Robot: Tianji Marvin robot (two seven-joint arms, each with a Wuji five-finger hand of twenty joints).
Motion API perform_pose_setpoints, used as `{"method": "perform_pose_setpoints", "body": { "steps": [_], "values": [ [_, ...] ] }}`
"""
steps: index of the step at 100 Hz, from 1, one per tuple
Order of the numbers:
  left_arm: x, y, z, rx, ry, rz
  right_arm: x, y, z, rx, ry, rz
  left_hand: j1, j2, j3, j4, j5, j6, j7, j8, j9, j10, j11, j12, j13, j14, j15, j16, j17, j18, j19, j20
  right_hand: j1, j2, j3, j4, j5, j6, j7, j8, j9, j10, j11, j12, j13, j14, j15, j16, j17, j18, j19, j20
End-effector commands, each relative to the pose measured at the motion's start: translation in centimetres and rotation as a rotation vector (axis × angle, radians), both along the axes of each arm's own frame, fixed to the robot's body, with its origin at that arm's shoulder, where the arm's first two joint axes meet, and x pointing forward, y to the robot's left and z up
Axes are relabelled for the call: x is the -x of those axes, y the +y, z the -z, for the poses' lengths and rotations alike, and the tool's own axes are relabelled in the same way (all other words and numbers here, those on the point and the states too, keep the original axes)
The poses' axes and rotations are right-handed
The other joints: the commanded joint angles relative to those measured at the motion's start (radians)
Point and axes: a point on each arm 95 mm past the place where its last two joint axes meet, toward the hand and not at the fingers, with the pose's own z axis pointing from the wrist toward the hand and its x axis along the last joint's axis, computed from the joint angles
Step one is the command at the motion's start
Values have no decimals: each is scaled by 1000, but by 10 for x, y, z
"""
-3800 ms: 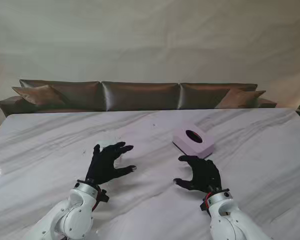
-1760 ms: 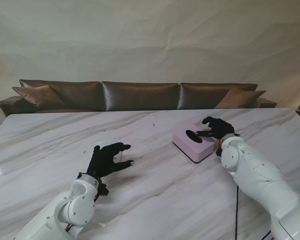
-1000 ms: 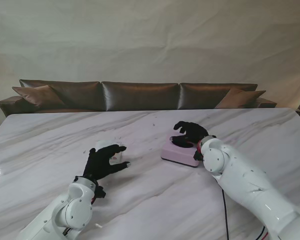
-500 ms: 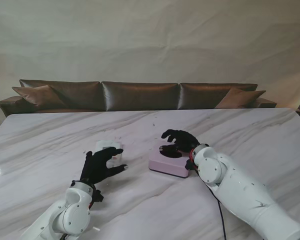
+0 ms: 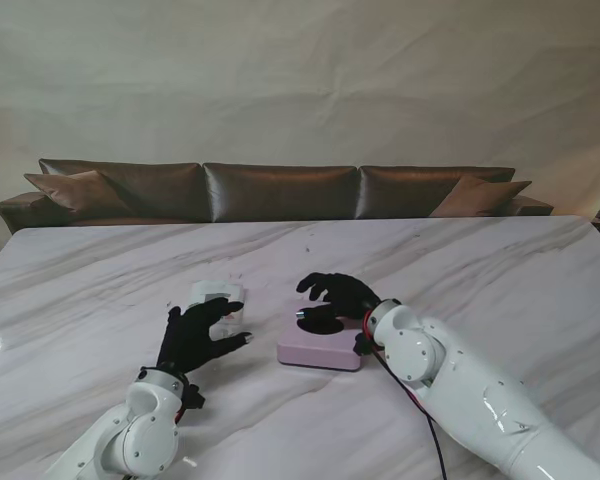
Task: Refill a tissue box and feed the first sheet
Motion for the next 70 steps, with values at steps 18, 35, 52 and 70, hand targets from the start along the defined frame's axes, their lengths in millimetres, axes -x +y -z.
{"method": "perform_pose_setpoints", "body": {
  "steps": [18,35,52,70],
  "values": [
    [6,-1,-2,3,3,3,7,5,-14,27,-49,-6,-1,33,-1,28,9,9,14,15,21,16,14,12,21,0,-11,7,-6,-29,857,11,-34,11,19,0,2,-107,-33,-4,-70,-60,-46,-3,-185,-33,-88,-44,-63,-2,-31,-9],
    [8,-1,-3,12,-4,3,18,4,-33,65,-115,5,-1,33,-1,27,8,10,14,15,21,16,13,12,22,-1,-11,6,-7,-27,856,10,-45,15,22,2,33,-136,-68,3,-134,-63,-77,-27,-286,-39,-97,-78,-87,-6,-52,5],
    [12,-4,-8,26,-17,13,38,4,-47,120,-166,-6,-1,34,-1,27,8,10,14,15,22,16,13,12,22,0,-12,6,-7,-27,856,10,-45,13,23,5,98,-126,-69,37,-74,-47,-60,-54,-146,-65,-30,-87,142,-174,253,144],
    [18,-4,-11,37,-27,24,57,7,-49,191,-241,-8,-1,34,-2,27,8,11,14,15,25,17,13,12,23,1,-12,7,-7,-26,855,10,-51,15,26,15,275,-123,-12,59,137,-60,-67,-68,84,-82,-12,-97,451,-338,565,175]
  ]
}}
